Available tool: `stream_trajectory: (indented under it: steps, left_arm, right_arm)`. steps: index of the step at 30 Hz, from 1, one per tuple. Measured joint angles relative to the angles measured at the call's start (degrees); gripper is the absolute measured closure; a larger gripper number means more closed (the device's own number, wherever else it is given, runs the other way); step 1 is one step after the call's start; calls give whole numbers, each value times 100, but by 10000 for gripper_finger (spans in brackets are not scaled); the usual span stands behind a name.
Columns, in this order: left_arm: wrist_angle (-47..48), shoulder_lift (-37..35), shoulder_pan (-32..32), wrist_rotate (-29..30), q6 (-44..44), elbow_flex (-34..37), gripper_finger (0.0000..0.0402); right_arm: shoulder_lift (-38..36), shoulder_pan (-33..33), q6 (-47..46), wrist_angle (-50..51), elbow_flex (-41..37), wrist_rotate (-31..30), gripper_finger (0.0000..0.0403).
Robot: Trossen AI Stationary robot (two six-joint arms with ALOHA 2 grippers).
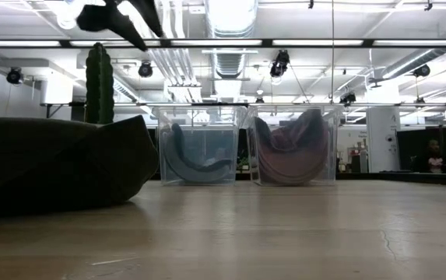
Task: Pick & Place hat
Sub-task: Put the black cap into the left transparent bin
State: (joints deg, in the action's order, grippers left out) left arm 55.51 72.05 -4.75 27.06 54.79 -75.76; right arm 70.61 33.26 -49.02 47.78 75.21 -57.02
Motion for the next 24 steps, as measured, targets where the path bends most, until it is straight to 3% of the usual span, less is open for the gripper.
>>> stream_trajectory:
  steps: [7,12,24]
  left_arm:
    - [645,-75,-1491,954,1624,6,200]
    - [753,56,-2249,1144,2170,6,200]
    - [755,324,-2649,1187,2541,8,200]
  right_arm:
    - [-148,221,276,252,-73,-2,218]
    - [-339,455,315,445,-229,-5,218]
    - [-1827,615,227,344,-1478,-251,219]
